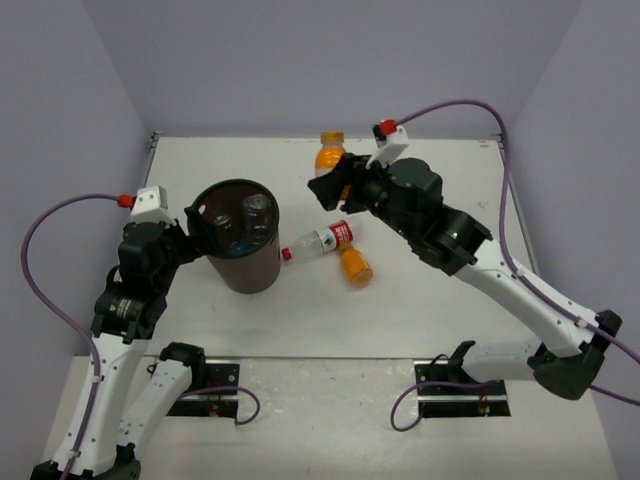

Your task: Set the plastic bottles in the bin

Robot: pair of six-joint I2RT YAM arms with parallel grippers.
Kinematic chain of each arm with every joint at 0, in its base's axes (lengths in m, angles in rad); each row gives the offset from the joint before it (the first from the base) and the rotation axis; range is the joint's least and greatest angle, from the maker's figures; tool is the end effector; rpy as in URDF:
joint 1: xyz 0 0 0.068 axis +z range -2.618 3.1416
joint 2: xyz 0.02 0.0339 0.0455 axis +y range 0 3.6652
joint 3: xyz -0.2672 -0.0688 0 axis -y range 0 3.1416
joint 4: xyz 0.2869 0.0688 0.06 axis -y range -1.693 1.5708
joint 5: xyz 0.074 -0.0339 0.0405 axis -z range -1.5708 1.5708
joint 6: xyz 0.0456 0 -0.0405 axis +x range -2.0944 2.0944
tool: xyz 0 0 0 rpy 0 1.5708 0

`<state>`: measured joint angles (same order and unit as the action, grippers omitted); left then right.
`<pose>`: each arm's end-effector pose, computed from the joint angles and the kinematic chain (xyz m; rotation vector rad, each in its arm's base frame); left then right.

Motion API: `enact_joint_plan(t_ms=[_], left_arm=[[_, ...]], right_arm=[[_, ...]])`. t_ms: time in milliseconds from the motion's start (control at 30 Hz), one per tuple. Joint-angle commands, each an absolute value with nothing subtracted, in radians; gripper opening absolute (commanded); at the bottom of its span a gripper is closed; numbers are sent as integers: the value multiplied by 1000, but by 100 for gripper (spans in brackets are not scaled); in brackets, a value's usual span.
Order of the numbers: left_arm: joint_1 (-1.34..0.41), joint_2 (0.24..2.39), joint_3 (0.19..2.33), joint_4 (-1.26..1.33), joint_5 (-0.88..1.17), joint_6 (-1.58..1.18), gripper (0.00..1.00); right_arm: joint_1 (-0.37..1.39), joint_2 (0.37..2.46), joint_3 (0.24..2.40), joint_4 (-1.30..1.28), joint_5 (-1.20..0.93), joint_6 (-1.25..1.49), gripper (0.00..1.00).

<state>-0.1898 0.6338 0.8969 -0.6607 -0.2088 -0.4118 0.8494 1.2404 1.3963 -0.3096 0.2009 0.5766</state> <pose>0.1741 -0.0238 0.3584 -0.3527 1.9322 -0.1898 0.2213 0.2378 0.4519 -0.0905 1.8006 0.8700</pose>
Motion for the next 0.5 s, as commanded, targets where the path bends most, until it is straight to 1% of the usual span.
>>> enact_joint_plan(t_ms=[0, 133, 267, 367, 467], left_arm=[[-179, 620, 988, -653, -241, -419, 100], [-179, 596, 1056, -657, -253, -407, 100], [-179, 580, 1112, -671, -269, -397, 100], [-179, 561, 1127, -673, -284, -397, 100], [-179, 547, 1129, -672, -295, -396, 100]], right_arm=[[914, 1395, 1563, -257, 69, 390, 38], [992, 1611, 1773, -298, 9, 367, 42], [1030, 1757, 1984, -405, 6, 373, 48], [1070, 1847, 2037, -421, 5, 349, 54], [1089, 1894, 2099, -461, 28, 346, 55]])
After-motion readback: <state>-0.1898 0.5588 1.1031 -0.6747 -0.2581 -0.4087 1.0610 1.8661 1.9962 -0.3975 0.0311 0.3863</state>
